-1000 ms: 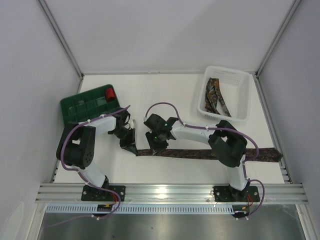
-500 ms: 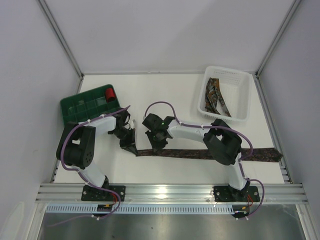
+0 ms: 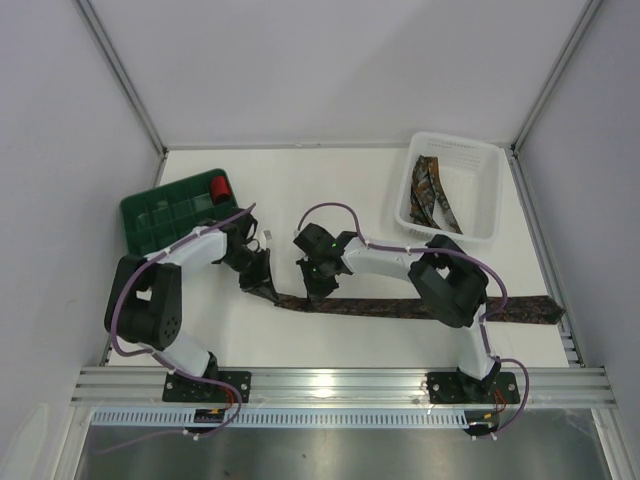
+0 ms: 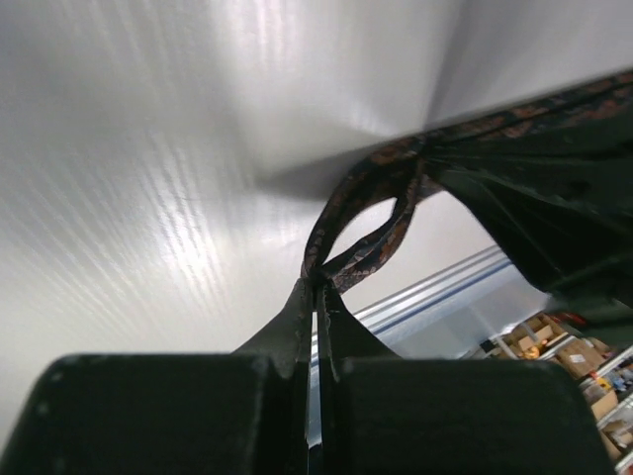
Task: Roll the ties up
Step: Roll the tie
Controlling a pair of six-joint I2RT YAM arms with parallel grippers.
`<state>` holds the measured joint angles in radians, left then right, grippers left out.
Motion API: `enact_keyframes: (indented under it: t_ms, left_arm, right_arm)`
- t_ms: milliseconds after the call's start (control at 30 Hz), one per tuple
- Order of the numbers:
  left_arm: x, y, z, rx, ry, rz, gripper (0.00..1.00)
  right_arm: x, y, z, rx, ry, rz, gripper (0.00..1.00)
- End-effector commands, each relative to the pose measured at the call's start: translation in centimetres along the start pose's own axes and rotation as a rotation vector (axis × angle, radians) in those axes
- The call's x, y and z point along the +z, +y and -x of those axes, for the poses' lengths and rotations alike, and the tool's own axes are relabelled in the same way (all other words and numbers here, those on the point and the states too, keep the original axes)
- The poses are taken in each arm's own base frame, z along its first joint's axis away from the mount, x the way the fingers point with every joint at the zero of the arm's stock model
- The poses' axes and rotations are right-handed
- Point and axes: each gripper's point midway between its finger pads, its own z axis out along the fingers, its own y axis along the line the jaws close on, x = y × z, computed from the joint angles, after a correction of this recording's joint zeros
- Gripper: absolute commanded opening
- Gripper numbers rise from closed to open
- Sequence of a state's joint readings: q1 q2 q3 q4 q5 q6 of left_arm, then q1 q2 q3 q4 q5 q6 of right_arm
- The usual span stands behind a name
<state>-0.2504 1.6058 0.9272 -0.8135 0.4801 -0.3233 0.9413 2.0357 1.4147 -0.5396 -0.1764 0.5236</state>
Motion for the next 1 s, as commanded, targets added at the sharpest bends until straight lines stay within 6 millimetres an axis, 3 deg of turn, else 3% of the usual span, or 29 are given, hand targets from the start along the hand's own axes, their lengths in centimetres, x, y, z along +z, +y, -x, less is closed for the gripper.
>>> enact_keyframes:
  t_ms: [0,133,433,700,800,967]
  left_arm:
    - [-2.2,-3.2,0.6,0.005,-0.050,-0.113,0.01]
    - [-3.1,-4.8,0.7,0.004,-0.068,-0.162,0.01]
    - [-2.9,-8.3,-0.2,-0.002,-0.045,-0.249,0.00]
    - [-2.4,-11.6,0.0,-0.041,-0.054,-0.340,0.00]
    - [-2.2,-12.3,0.2,-0.044,-0.057,-0.346,0.01]
    - [-1.3,-11.4,0.3,-0.059,-0.058,-0.290,0.01]
  right_arm:
    - [1.5,-1.2,-1.3,0.023,0.031,-0.004,0.01]
    - [1.8,-1.4,-1.8,0.053,0.048,0.028,0.00]
    - [2.3,-1.4,-2.1,0.135,0.088,0.129,0.00]
    - [2.2,0.0,-2.4,0.204,0.137,0.271,0.00]
    - [2.1,0.2,-2.5,0.234,0.149,0.312,0.00]
    - [0.3,0.1,-1.3,0.248,0.120,0.330,0.00]
